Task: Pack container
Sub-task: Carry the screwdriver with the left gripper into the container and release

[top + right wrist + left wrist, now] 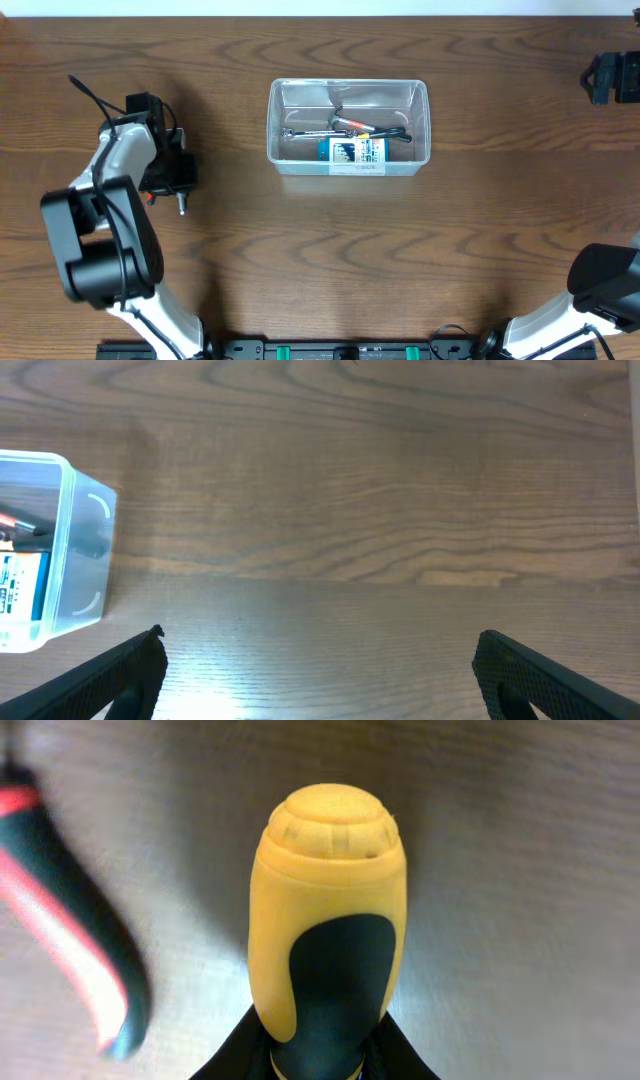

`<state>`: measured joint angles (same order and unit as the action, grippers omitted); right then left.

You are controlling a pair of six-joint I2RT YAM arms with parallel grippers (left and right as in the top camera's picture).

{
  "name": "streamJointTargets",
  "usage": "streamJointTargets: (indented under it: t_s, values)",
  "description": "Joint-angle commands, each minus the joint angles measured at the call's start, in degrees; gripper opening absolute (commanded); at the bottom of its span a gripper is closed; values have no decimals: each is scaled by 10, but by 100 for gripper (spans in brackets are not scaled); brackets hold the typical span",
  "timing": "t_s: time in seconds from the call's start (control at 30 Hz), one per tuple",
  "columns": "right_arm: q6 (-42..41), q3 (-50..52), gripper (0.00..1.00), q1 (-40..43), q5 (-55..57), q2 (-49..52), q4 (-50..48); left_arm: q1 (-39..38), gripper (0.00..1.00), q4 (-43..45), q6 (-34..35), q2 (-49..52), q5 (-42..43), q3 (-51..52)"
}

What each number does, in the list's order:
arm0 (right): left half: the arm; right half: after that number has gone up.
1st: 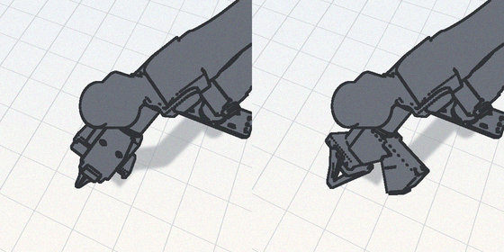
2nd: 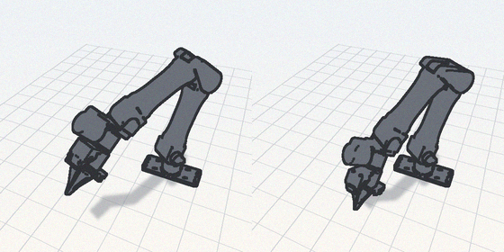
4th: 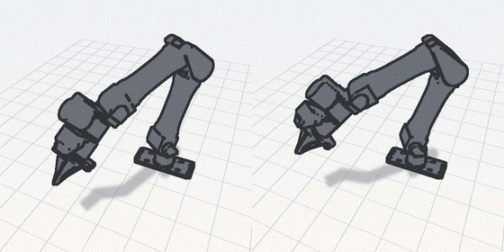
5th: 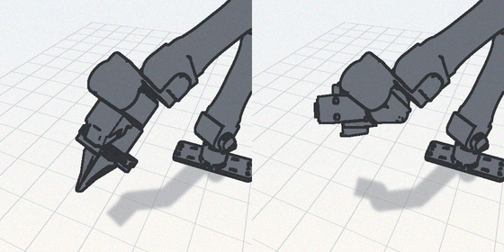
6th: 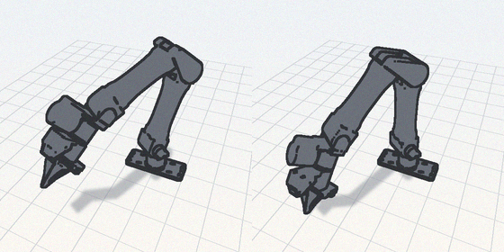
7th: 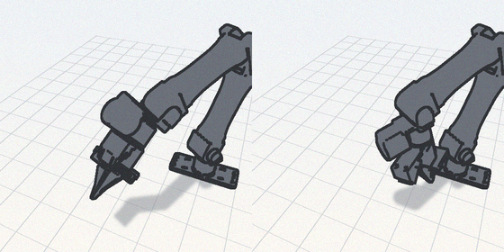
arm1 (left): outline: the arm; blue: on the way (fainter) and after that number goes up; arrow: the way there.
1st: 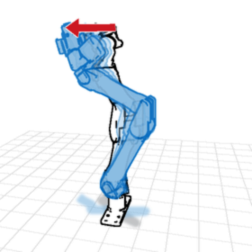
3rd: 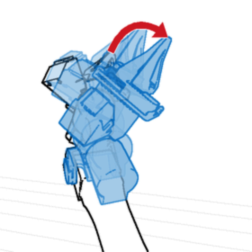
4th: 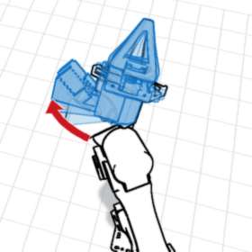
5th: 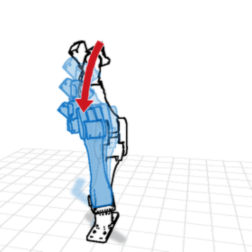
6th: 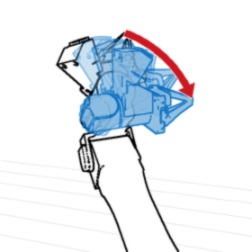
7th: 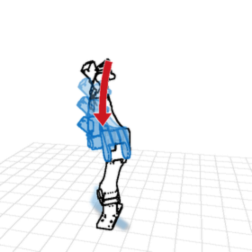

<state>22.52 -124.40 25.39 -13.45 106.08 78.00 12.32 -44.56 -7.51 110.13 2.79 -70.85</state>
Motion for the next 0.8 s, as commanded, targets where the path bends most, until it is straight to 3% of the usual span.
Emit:
streamJointTargets:
  t_s: [0.0, 0.2, 0.37, 0.57, 0.77]
  values:
    - [-6, -3, 99, -8, -1, 0, 0, -9, 6, -24, -13, -99, -6, -17]
    - [-7, -3, 99, -8, -5, 0, 0, -68, 6, -51, -56, -217, -6, -69]
    - [-7, -3, 99, -12, -13, 0, 0, -174, 6, -9, -170, -255, -6, -117]
    - [-7, -3, 99, -19, -18, 0, 0, -286, 6, 117, -360, -224, 86, -118]
    - [-7, -3, 99, -19, -18, 0, 0, -355, 6, 239, -390, -135, 111, -118]
